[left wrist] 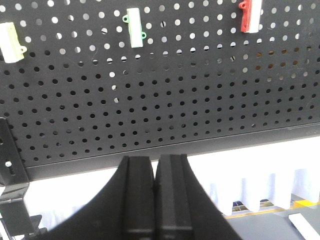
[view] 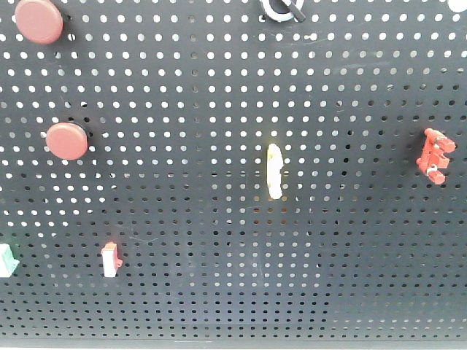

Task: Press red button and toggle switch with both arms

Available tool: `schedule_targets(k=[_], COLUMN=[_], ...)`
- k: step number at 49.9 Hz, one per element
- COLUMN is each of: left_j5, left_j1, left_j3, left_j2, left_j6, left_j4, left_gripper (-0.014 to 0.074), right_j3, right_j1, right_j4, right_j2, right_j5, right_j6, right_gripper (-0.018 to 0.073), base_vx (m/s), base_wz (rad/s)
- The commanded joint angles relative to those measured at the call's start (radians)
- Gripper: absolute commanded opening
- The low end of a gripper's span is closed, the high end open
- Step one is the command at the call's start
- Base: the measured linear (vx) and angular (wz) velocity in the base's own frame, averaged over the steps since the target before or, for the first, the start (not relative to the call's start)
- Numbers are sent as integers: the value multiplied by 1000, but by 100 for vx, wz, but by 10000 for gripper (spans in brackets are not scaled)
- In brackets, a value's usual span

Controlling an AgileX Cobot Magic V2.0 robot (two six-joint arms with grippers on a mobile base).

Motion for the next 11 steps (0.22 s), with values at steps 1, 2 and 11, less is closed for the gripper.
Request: schedule_targets(k=[1,2,11], left_j5=[-81,-81,-81], left_j1=[1,1,1], left_j3=[34,34,34], left_j2=[-4,-4,-4], left_j6=[-8,-8,-8], left_j4=[-3,-3,-3], left_gripper=[1,1,1], right_j3=[11,11,11], right_j1=[-6,-6,-6], right_j4=[-2,-2,-2], right_j2=[-18,-18,-18], right_j5=[-84,-84,-84], right_j6=[-5,-5,-5], right_gripper=[-3,-3,-3], base_vx=[0,0,0], base_wz=[0,0,0])
